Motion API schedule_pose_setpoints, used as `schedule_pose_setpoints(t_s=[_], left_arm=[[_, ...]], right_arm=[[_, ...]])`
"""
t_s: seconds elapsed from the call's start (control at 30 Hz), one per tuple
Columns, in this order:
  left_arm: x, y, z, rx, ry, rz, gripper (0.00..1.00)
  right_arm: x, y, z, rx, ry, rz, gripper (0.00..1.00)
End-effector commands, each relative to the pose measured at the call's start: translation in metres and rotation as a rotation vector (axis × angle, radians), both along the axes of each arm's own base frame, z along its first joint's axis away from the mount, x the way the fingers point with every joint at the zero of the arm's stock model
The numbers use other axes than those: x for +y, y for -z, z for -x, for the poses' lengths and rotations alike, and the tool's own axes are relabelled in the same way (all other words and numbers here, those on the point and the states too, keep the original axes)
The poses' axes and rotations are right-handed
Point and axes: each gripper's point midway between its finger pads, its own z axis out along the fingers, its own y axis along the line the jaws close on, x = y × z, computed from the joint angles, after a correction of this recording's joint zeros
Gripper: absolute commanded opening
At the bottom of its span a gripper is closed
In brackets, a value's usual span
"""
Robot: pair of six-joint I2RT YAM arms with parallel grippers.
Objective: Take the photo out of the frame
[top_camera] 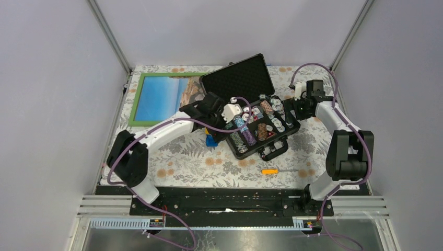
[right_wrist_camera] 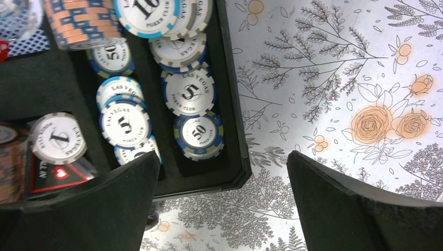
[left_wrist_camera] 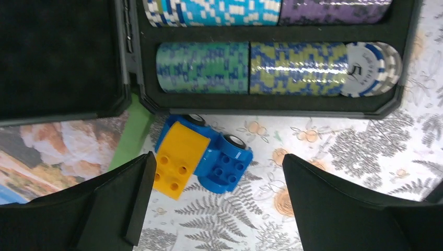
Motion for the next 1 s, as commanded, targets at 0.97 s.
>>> schedule_pose_setpoints(t_s=[0.97], left_arm=[[0.001, 0.054, -0.063, -0.074, 0.014, -0.187, 0.99]], right_arm=[[-0.034, 0.027, -0.081, -0.081, 0.072, 0.183, 1.00]])
